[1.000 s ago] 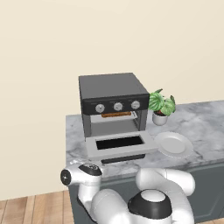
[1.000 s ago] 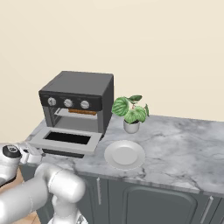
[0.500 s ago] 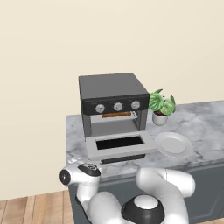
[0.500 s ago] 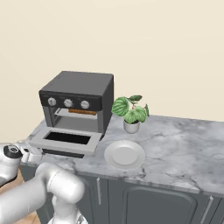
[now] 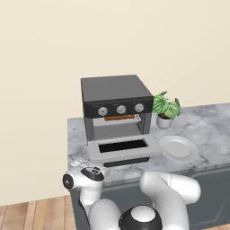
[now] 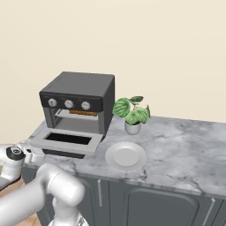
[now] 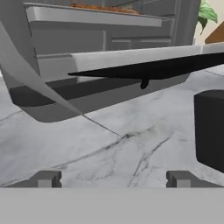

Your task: Pull the toaster oven rack outwards. Pick up the baguette from the plate and place it on the toaster oven rack. Close the toaster oven door fully and set the temperature to the lowest setting.

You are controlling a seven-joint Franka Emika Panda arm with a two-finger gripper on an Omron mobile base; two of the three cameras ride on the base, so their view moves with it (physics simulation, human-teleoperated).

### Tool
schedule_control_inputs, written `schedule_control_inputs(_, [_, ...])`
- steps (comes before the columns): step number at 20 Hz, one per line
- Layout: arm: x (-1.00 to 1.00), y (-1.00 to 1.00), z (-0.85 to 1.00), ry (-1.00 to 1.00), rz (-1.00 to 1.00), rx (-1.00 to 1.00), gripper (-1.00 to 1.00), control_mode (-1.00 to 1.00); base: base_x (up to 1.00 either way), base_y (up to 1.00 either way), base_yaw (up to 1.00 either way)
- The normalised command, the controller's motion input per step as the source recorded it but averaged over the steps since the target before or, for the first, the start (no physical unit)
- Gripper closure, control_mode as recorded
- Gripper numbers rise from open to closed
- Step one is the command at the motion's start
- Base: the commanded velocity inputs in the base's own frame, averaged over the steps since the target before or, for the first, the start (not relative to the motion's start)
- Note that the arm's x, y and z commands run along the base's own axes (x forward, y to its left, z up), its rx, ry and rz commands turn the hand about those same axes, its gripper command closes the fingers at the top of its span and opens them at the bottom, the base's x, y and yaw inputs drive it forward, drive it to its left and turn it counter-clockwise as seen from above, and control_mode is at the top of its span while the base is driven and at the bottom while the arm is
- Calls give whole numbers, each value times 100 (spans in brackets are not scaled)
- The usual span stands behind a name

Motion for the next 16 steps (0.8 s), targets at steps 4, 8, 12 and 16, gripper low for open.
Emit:
schedule_control_inputs(4, [50,-67,29,-11,0,0,-100,-100,0,0,0])
schedule_control_inputs(8, [56,-67,62,-10,0,0,-100,-100,0,0,0])
schedule_control_inputs(12, [58,-66,100,-8,0,3,-100,-100,0,0,0])
schedule_control_inputs(16, [65,-62,96,-1,1,4,-100,-100,0,0,0])
